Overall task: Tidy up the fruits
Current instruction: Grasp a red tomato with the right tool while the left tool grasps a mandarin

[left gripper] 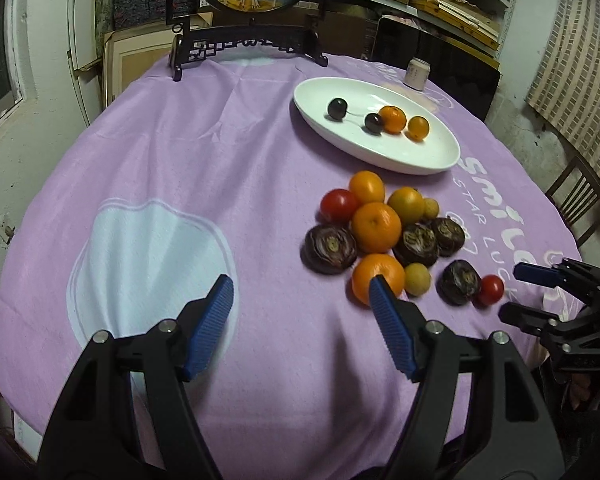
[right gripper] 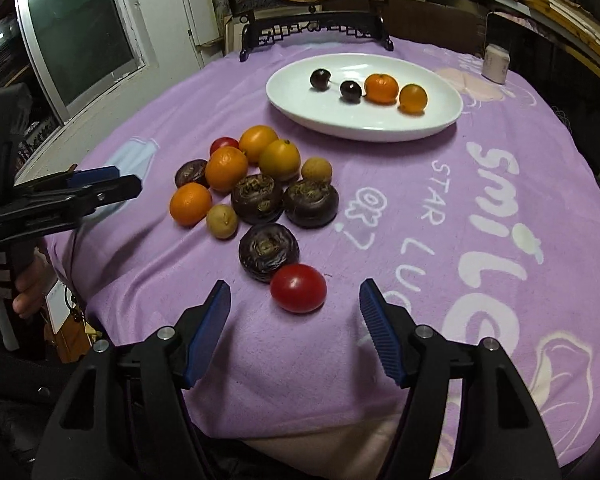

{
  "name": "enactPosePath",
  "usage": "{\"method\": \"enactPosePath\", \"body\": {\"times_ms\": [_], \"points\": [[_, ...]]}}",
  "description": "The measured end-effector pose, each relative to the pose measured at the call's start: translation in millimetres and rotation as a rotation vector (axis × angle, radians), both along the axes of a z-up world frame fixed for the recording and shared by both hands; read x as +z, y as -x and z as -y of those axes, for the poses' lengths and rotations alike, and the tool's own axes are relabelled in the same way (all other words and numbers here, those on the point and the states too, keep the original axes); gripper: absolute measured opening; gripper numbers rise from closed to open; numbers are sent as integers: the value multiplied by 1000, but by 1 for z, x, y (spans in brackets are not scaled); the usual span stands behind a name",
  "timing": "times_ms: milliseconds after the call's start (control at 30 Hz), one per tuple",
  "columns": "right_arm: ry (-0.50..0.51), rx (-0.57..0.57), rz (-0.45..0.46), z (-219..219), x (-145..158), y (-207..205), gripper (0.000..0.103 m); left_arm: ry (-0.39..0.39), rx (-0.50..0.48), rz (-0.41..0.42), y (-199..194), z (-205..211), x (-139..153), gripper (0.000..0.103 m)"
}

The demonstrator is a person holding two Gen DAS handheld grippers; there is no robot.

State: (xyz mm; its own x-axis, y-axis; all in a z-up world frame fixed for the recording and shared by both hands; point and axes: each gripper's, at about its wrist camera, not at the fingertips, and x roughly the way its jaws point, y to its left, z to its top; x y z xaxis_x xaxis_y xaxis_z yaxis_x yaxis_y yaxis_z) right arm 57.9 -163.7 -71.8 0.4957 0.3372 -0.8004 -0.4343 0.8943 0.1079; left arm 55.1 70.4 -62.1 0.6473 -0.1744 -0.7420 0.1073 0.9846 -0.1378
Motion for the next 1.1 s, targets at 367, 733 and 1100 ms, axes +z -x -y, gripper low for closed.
{"method": "enactPosePath", "body": {"times_ms": [367, 733, 1100], "points": [[-11, -11, -3, 3, -15, -8, 32, 2, -53, -67, 5, 24, -17, 72], [-20, -109, 17, 37, -6, 2, 32, -14, -83, -102, -19, 54, -31, 54], [-31, -122, 27, 42, -3, 5, 32, -21, -110, -85, -17, 68, -26, 36]]}}
